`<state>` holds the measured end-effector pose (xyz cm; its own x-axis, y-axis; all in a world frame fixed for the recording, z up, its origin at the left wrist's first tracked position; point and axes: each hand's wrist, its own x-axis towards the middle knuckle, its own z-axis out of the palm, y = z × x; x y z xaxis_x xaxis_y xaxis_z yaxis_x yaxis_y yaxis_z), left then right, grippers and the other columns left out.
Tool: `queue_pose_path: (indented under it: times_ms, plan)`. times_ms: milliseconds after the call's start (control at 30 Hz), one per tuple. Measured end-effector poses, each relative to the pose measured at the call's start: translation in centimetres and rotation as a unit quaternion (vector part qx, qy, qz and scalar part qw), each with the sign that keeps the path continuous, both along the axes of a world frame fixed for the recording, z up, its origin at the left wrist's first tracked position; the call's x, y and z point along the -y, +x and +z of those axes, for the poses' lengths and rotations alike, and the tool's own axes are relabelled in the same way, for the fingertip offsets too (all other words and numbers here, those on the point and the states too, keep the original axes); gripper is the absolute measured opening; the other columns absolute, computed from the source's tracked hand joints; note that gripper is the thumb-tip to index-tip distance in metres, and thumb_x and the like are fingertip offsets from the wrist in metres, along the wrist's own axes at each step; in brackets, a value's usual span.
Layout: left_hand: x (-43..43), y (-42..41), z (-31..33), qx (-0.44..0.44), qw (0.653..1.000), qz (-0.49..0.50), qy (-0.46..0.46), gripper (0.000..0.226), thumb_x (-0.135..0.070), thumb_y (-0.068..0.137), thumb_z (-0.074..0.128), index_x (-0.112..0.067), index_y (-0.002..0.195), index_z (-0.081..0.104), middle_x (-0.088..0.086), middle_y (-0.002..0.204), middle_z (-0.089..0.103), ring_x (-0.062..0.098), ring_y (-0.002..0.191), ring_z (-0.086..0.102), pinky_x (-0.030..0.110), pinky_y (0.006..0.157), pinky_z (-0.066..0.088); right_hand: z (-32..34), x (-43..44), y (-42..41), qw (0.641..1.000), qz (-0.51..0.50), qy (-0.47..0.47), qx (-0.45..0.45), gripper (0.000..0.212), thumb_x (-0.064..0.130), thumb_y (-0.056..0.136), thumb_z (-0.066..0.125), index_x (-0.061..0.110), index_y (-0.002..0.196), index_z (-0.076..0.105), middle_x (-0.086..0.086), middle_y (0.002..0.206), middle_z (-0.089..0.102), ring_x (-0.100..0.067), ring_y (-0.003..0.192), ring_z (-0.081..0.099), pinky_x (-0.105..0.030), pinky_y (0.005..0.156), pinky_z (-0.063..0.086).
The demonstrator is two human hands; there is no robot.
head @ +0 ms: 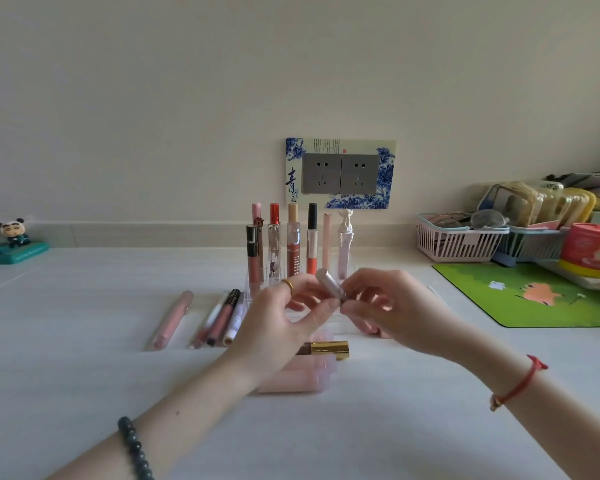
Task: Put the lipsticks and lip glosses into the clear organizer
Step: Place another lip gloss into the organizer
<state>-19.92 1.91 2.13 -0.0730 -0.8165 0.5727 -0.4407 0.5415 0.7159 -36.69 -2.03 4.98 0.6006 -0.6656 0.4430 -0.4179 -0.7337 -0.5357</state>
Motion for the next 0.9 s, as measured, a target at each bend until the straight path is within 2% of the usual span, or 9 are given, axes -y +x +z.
queue_pose_path:
  times_ms: [100, 167, 233, 300, 433, 533, 733, 900]
  plan:
    - [0.6, 1.2, 0.1, 0.025, 0.999, 0.031, 0.005, 0.013, -0.027, 0.081, 0.063, -0.028, 0.094, 0.065, -0.012, 0.084, 0.069, -0.001, 0.082, 0.061, 0.011, 0.077, 0.044, 0.6, 2.1, 1.2, 0.998, -0.027, -0.015, 0.050, 0.013, 0.014, 0.083, 0.059, 0.026, 0.079, 0.056, 0.014, 0.072, 0.060, 0.006, 0.064, 0.059, -0.008, 0.062, 0.049]
    - [0.8, 2.3, -0.1, 0.095, 0.994, 0.054, 0.023, 0.015, -0.032, 0.082, 0.062, -0.032, 0.096, 0.063, -0.020, 0.088, 0.065, -0.003, 0.087, 0.057, 0.003, 0.076, 0.038, 1.0, 3.8, 1.8, 0.991, -0.066, -0.018, 0.116, 0.005, 0.014, 0.084, 0.058, 0.019, 0.085, 0.057, 0.011, 0.072, 0.061, 0.001, 0.061, 0.060, -0.010, 0.062, 0.051]
    - [1.0, 3.4, -0.5, 0.172, 0.981, 0.075, 0.042, 0.019, -0.033, 0.083, 0.060, -0.033, 0.102, 0.062, -0.029, 0.091, 0.058, -0.007, 0.091, 0.054, -0.001, 0.076, 0.035, 1.4, 5.3, 2.5, 0.978, -0.103, -0.012, 0.180, 0.009, 0.015, 0.084, 0.058, 0.011, 0.092, 0.058, 0.007, 0.075, 0.062, -0.002, 0.063, 0.061, -0.011, 0.061, 0.053]
    - [1.1, 4.2, -0.8, 0.223, 0.969, 0.084, 0.060, 0.021, -0.032, 0.085, 0.058, -0.031, 0.105, 0.062, -0.032, 0.090, 0.052, -0.010, 0.092, 0.051, 0.003, 0.078, 0.036, 1.3, 6.5, 3.2, 0.969, -0.133, -0.004, 0.210, 0.009, 0.016, 0.084, 0.059, 0.012, 0.092, 0.057, 0.004, 0.076, 0.063, -0.005, 0.065, 0.062, -0.012, 0.059, 0.052]
    - [1.5, 5.1, -1.1, 0.256, 0.959, 0.091, 0.075, 0.022, -0.037, 0.084, 0.058, -0.033, 0.105, 0.063, -0.026, 0.096, 0.056, -0.003, 0.096, 0.053, 0.021, 0.090, 0.041, 0.1, 8.0, 4.5, 0.962, -0.174, 0.006, 0.208, 0.014, 0.017, 0.083, 0.062, 0.009, 0.095, 0.059, -0.002, 0.080, 0.064, -0.015, 0.071, 0.063, -0.023, 0.068, 0.051]
    - [1.7, 5.3, -1.4, 0.266, 0.958, 0.090, 0.067, 0.022, -0.040, 0.083, 0.058, -0.033, 0.103, 0.064, -0.022, 0.102, 0.060, -0.001, 0.097, 0.054, 0.025, 0.092, 0.042, -1.0, 8.7, 4.8, 0.961, -0.200, 0.009, 0.191, 0.019, 0.019, 0.082, 0.063, 0.007, 0.097, 0.061, -0.001, 0.081, 0.063, -0.015, 0.073, 0.062, -0.016, 0.063, 0.047]
    - [1.8, 5.4, -1.5, 0.271, 0.957, 0.080, 0.059, 0.022, -0.039, 0.085, 0.056, -0.031, 0.104, 0.064, -0.020, 0.102, 0.059, -0.002, 0.096, 0.051, 0.019, 0.088, 0.039, -2.8, 8.6, 5.2, 0.964, -0.215, -0.018, 0.157, 0.012, 0.018, 0.082, 0.062, 0.009, 0.090, 0.064, 0.004, 0.075, 0.061, -0.005, 0.067, 0.055, -0.017, 0.065, 0.046]
    - [1.8, 5.4, -1.6, 0.270, 0.958, 0.081, 0.058, 0.022, -0.038, 0.085, 0.057, -0.031, 0.104, 0.064, -0.019, 0.106, 0.061, -0.003, 0.097, 0.051, 0.017, 0.088, 0.038, -3.3, 8.5, 5.2, 0.963, -0.233, -0.039, 0.128, 0.014, 0.022, 0.082, 0.062, 0.011, 0.089, 0.067, 0.004, 0.081, 0.062, -0.011, 0.074, 0.053, -0.024, 0.070, 0.038]
